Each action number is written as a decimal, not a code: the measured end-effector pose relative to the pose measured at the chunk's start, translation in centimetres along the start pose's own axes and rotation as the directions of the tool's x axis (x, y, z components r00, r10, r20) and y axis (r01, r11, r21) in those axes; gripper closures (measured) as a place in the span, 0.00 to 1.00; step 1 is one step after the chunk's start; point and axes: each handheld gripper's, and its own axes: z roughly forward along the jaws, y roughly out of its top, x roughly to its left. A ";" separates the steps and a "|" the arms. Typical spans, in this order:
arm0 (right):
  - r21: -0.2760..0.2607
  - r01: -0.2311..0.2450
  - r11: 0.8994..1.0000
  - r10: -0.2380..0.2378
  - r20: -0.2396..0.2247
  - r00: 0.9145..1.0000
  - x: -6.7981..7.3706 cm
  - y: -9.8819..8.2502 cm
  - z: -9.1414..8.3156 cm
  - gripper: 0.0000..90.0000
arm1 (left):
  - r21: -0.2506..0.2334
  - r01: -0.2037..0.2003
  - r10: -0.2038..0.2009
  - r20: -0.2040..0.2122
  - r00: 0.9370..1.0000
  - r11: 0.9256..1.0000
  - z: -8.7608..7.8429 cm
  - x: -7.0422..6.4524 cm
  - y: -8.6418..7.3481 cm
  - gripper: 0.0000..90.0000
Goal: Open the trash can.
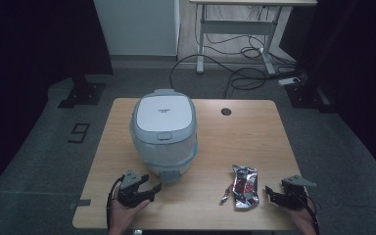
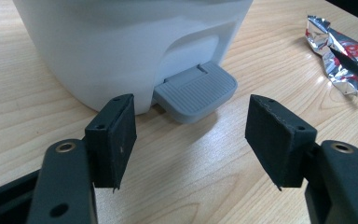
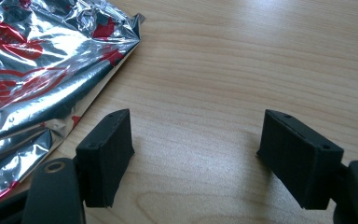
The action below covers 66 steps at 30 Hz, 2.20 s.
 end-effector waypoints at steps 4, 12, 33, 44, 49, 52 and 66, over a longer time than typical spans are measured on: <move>0.001 -0.003 1.000 0.003 0.005 1.000 0.1 0.2 0.2 0.27 | 0.003 0.005 -0.005 -0.006 1.000 1.000 -0.2 0.1 -0.2 0.37; 0.001 -0.004 1.000 0.004 0.005 1.000 0.1 0.2 0.3 0.27 | -0.012 0.027 -0.027 -0.039 0.999 1.000 -0.5 0.1 -0.2 0.37; 0.001 -0.004 1.000 0.004 0.004 1.000 0.1 0.2 0.3 0.27 | -0.086 0.006 -0.005 0.008 1.000 0.996 -2.1 -0.2 0.7 0.82; 0.002 -0.006 1.000 0.006 0.004 1.000 0.1 0.3 0.3 0.27 | -0.102 -0.016 0.017 0.005 1.000 0.995 -1.4 -0.2 1.7 0.98; 0.002 -0.006 1.000 0.006 0.006 1.000 0.1 0.3 0.3 0.26 | -0.097 -0.015 0.014 -0.007 1.000 0.995 -0.8 -0.2 1.8 1.00; 0.002 -0.006 1.000 0.006 0.006 1.000 0.1 0.3 0.3 0.26 | -0.104 -0.008 0.007 -0.001 1.000 0.995 -0.8 -0.3 1.9 1.00; 0.002 -0.006 1.000 0.006 0.006 1.000 0.1 0.3 0.3 0.26 | 0.000 -0.038 0.038 0.022 0.999 0.999 2.6 -0.9 2.0 1.00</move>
